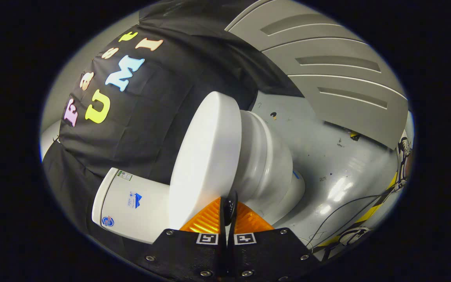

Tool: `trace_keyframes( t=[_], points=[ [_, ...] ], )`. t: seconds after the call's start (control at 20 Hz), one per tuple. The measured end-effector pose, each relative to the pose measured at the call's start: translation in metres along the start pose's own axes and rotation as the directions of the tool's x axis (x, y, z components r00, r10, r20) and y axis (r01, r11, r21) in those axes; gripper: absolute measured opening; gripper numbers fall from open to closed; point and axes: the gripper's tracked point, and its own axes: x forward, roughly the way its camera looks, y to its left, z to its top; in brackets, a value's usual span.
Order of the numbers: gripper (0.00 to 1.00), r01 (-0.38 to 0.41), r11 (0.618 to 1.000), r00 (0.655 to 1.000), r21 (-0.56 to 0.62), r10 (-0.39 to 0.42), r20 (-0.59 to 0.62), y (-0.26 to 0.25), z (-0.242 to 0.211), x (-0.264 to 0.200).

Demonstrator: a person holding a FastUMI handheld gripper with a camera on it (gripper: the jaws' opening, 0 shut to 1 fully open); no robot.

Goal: Open the toilet lid.

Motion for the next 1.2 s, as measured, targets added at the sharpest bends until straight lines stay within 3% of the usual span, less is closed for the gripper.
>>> trace_keyframes(
  t=[0.2, 0.75, 1.2],
  points=[
    [0.0, 0.062, 0.997, 0.998, -0.041, -0.063, 0.0, 0.012, 0.001, -0.006],
    [0.01, 0.132, 0.979, 0.991, -0.155, -0.127, 0.042, 0.065, 0.012, -0.03],
    [0.01, 0.226, 0.934, 0.971, -0.277, -0.193, 0.142, 0.113, 0.009, -0.047]
  ],
)
